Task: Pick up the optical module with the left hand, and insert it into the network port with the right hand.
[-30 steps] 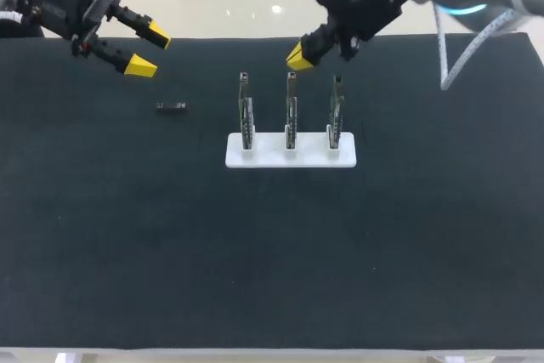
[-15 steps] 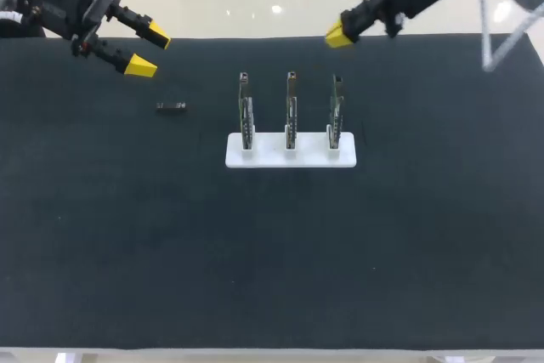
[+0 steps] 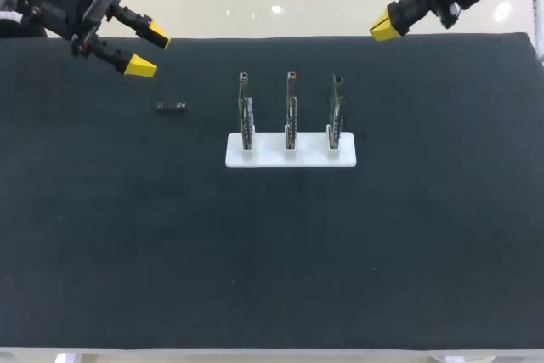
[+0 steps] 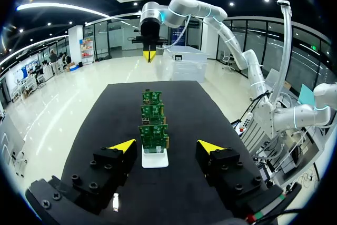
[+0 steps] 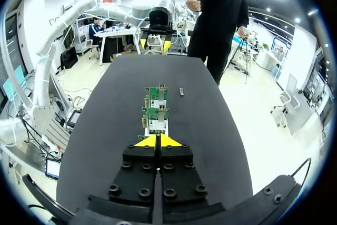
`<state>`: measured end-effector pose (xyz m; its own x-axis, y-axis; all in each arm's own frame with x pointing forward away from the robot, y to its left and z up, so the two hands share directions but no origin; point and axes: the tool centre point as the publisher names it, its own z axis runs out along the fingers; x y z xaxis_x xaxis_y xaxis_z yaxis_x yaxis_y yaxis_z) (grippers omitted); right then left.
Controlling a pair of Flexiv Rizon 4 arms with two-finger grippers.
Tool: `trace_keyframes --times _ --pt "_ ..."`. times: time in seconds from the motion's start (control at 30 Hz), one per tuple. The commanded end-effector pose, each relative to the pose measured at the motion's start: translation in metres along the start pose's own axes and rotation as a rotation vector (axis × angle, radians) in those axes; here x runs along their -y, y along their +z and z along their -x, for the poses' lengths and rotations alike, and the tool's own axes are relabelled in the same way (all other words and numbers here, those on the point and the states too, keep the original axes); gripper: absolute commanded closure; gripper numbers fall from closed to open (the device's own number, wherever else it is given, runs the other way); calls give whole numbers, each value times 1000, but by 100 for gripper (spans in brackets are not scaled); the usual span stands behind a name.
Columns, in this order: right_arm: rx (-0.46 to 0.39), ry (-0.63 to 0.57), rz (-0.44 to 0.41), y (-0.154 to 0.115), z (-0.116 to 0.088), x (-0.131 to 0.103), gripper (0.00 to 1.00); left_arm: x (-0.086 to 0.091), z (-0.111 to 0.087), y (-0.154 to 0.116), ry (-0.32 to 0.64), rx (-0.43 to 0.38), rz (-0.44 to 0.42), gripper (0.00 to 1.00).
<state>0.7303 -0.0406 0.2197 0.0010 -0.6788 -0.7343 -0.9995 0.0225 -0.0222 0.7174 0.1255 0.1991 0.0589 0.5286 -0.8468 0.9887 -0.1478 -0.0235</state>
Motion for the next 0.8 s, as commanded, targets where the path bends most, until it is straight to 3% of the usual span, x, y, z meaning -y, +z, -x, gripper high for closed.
trace_keyframes --times 0.03,0.8 --pt "2 0 2 1 0 1 0 -1 0 0 -1 -3 -1 0" --pt "2 0 2 1 0 1 0 -2 -2 -2 1 -6 -3 0"
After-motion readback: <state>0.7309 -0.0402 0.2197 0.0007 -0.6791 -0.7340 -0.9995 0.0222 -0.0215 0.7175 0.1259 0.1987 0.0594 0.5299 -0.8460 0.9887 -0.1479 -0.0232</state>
